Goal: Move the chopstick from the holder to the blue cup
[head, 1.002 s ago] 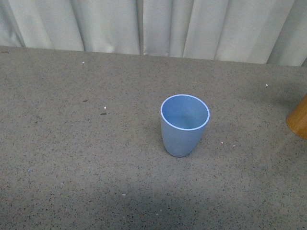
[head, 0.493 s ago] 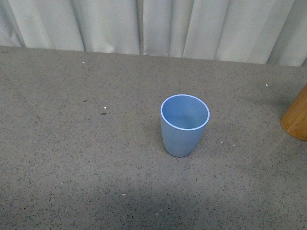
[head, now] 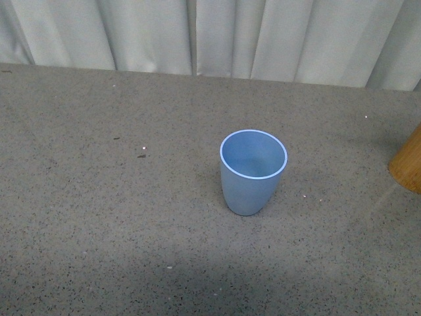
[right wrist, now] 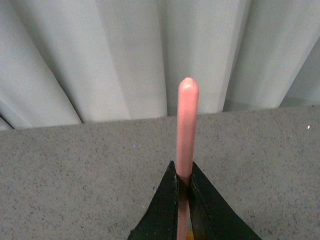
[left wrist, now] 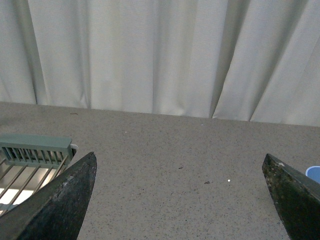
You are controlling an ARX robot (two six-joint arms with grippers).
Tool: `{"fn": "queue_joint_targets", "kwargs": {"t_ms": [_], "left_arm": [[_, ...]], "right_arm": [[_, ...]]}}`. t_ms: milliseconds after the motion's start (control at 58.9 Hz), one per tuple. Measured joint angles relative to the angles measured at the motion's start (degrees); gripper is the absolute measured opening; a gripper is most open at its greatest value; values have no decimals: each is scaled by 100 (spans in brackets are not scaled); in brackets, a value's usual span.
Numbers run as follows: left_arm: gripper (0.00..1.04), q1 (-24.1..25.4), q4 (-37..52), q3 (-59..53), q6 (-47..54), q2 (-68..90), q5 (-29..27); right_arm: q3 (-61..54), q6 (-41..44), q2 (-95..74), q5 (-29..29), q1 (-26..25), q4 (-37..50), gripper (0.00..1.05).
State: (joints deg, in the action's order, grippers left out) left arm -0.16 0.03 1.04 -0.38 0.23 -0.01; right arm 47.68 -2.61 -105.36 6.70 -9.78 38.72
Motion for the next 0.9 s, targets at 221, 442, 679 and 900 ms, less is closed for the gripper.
{"fn": "queue_joint_targets", "kwargs": {"t_ms": [221,442,679,900], "left_arm": [[98,0,0,0,0,0,-2],[98,0,0,0,0,0,0],[98,0,0,0,0,0,0],[98,0,0,0,0,0,-2]], "right_arm": [[-170,96,730,85,0,-122,2],[-275,2,1434,197,2,-201,2],[-306,-57,2516,236,271,-459,2],[-396,-444,2894,-83,1491,-450,2]]}}
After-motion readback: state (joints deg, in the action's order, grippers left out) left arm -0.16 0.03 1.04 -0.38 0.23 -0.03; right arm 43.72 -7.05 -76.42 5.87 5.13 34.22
